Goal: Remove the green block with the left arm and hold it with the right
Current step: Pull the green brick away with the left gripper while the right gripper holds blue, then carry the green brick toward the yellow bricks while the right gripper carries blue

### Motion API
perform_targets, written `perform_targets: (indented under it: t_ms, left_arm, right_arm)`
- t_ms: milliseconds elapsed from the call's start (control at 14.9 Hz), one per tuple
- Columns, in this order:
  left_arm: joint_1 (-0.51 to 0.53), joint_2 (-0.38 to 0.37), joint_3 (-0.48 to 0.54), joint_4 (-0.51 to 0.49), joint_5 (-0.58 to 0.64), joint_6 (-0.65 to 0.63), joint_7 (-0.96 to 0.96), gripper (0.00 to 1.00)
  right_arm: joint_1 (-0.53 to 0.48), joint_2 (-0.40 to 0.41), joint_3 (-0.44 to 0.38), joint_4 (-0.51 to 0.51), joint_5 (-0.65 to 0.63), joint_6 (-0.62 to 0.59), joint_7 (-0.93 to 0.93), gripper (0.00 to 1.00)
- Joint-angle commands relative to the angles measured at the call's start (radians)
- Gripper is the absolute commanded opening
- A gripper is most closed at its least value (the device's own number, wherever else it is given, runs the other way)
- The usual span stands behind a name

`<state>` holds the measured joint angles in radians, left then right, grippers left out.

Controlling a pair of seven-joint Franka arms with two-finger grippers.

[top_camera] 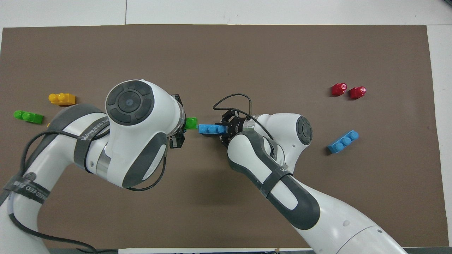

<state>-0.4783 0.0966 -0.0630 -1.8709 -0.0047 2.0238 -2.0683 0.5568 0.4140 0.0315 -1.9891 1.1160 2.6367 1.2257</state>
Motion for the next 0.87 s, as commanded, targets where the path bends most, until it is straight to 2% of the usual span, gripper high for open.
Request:
perform_targets:
  t_ms: [0,134,471,605,807]
  left_arm:
    - [0.075,-0.061,-0.003,-0.025,0.002,-0.075,0.163,0.0]
    - [0.145,-0.074,-0.003,-0.03,-0.003,-0.105,0.291,0.0]
    - [0.349,-0.078,-0.003,-0.056,-0.024,-0.096,0.659,0.0]
    - [0.427,-0.078,-0.003,-0.079,-0.038,-0.074,0.804,0.0]
    - [0.464,-0.06,0.0,-0.142,-0.038,0.062,0.866,0.0]
  right_arm:
    - [-0.049,-0.003,0.001,0.007,0.019,-0.047,-0.073,0.0]
    - [-0.127,-0.02,-0.005,0.021,-0.004,-0.169,-0.107,0.0]
    - [-0.391,-0.052,-0.007,0.064,-0.215,-0.458,-0.217,0.0]
    - [-0.463,-0.055,-0.007,0.065,-0.267,-0.521,-0.277,0.0]
    - [-0.547,-0.057,-0.005,0.067,-0.353,-0.567,-0.339,0.0]
